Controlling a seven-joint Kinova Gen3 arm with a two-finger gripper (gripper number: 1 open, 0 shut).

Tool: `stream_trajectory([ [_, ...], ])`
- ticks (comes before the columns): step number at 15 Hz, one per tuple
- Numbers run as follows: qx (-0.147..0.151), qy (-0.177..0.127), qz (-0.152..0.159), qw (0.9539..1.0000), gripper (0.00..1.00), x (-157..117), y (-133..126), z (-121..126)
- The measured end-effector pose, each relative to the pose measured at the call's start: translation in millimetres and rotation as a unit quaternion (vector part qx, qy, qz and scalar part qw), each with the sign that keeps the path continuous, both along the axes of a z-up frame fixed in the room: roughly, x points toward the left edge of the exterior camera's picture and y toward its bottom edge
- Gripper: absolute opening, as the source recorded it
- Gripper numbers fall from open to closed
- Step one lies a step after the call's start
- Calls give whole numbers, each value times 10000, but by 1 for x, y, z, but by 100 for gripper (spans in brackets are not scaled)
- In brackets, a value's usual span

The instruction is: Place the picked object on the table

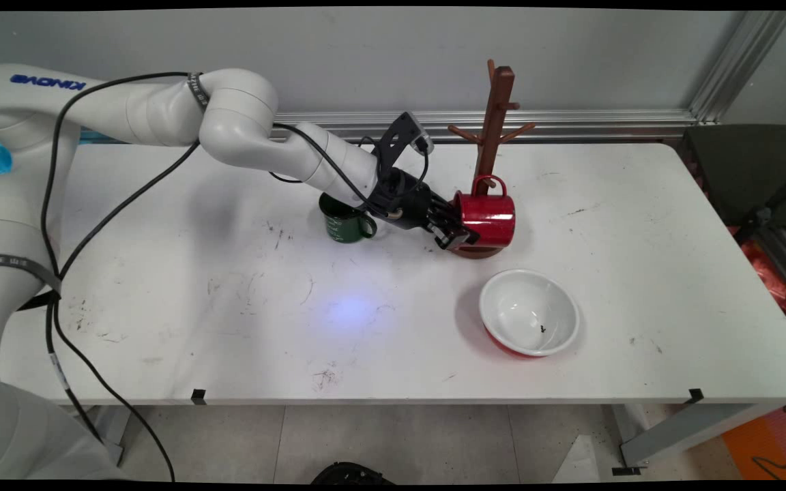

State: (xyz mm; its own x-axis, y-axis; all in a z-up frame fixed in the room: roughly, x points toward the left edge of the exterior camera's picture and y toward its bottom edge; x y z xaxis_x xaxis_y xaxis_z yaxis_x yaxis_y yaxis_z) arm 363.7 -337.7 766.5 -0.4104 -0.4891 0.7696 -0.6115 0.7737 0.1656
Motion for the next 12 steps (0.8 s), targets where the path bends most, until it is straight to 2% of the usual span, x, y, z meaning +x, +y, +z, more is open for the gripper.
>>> stream_trajectory([
  [12, 82, -15, -138, 9999, 0, -2, 19, 37],
])
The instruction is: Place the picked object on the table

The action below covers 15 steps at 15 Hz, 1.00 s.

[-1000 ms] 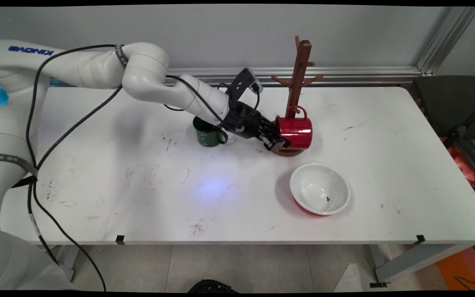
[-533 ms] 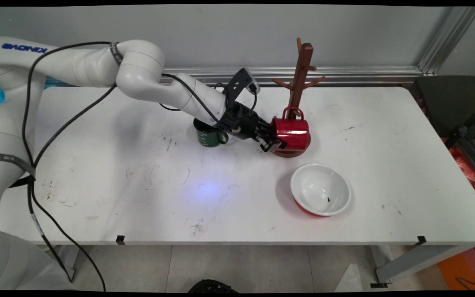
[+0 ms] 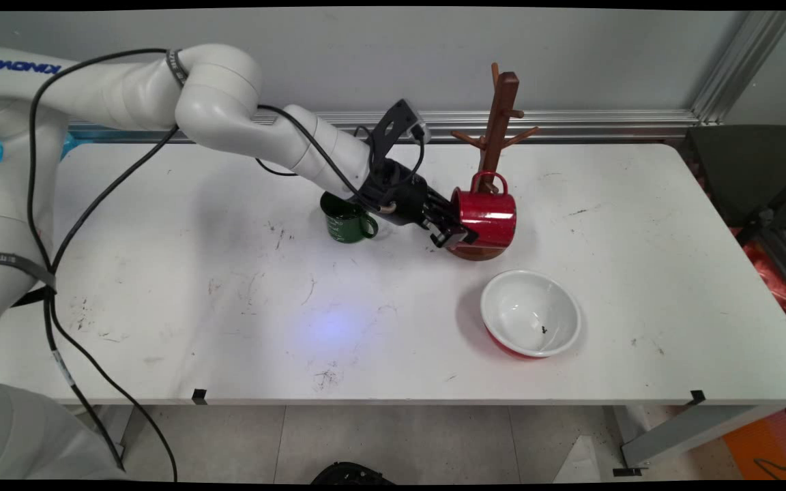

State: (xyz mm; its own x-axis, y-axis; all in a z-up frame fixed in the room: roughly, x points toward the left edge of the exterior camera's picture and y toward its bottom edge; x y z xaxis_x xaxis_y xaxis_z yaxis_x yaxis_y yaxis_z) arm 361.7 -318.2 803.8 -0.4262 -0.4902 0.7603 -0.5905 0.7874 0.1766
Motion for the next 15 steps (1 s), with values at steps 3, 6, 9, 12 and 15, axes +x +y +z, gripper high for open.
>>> stream_trajectory([
  [3, 10, 11, -26, 10000, 0, -2, 2, 8],
  [6, 46, 23, -60, 10000, 0, -4, 6, 17],
  [9, 89, 27, -87, 9999, 0, -5, 10, 22],
  [12, 128, 33, -110, 9999, 0, -5, 14, 27],
  [15, 195, 31, -150, 9997, 0, -6, 20, 33],
])
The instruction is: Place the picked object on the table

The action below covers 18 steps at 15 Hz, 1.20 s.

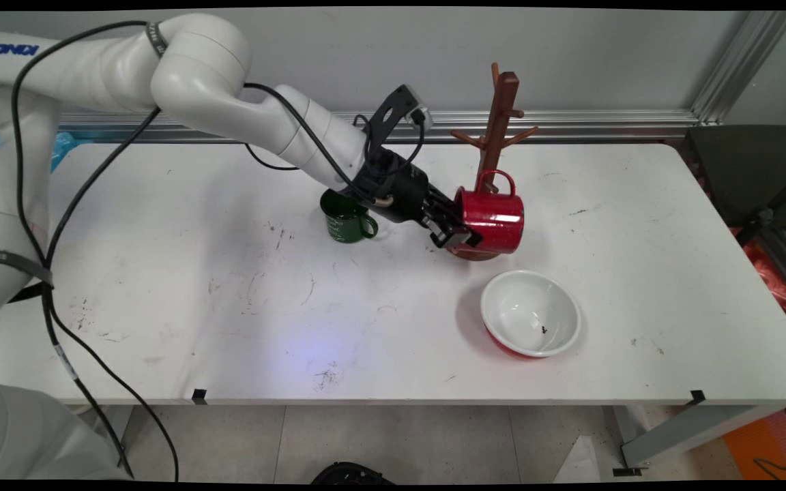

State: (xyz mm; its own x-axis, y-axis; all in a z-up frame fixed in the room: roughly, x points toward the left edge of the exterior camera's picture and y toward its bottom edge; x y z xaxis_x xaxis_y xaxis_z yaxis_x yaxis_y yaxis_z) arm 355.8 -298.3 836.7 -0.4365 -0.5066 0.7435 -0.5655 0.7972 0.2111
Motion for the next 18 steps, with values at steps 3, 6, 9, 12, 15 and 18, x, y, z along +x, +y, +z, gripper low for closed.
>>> stream_trajectory([
  [3, 63, -65, -78, 9999, 0, 1, 7, 7],
  [6, 110, -182, -176, 9996, 0, 5, 14, 16],
  [9, 141, -358, -322, 9987, 0, 13, 20, 28],
  [12, 174, -644, -546, 9963, 0, 27, 28, 43],
  [15, 208, -922, -739, 9928, 0, 41, 33, 51],
  [18, 241, -1291, -988, 9864, 0, 58, 39, 59],
])
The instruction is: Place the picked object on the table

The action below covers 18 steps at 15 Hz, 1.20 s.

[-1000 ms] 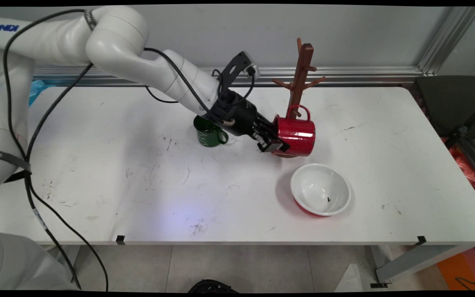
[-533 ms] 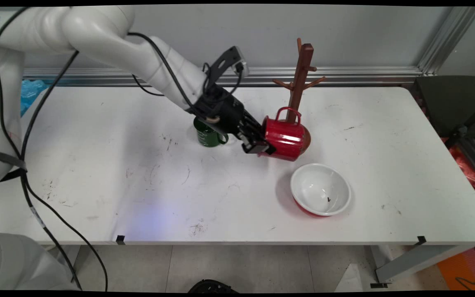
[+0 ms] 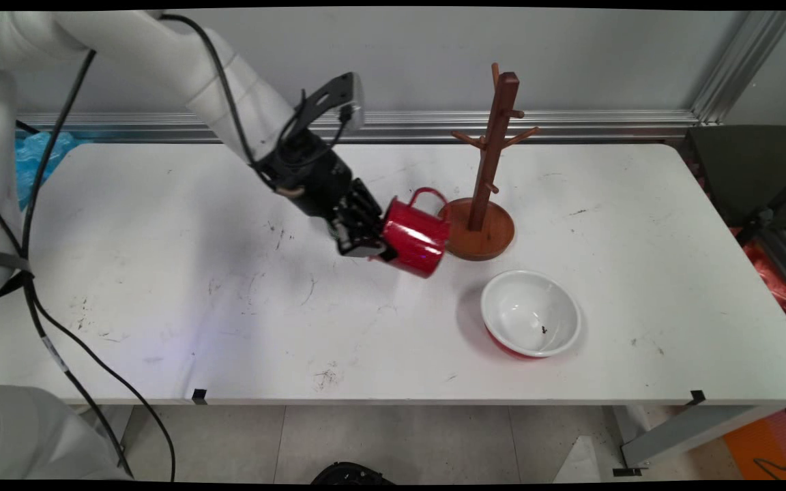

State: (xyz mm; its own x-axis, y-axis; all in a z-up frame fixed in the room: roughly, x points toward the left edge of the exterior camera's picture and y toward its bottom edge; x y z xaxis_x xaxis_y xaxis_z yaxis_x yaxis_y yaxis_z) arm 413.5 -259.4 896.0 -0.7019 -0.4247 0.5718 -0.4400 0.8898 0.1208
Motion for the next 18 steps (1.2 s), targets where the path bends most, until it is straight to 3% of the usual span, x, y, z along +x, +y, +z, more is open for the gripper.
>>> stream_trajectory([
  [4, 0, -378, -220, 9990, 0, 14, 3, 7],
  [9, -3, -937, -451, 9946, 0, 32, 8, 18],
  [13, 11, -1391, -571, 9886, 0, 42, 13, 26],
  [18, 12, -1952, -802, 9775, 0, 50, 22, 31],
])
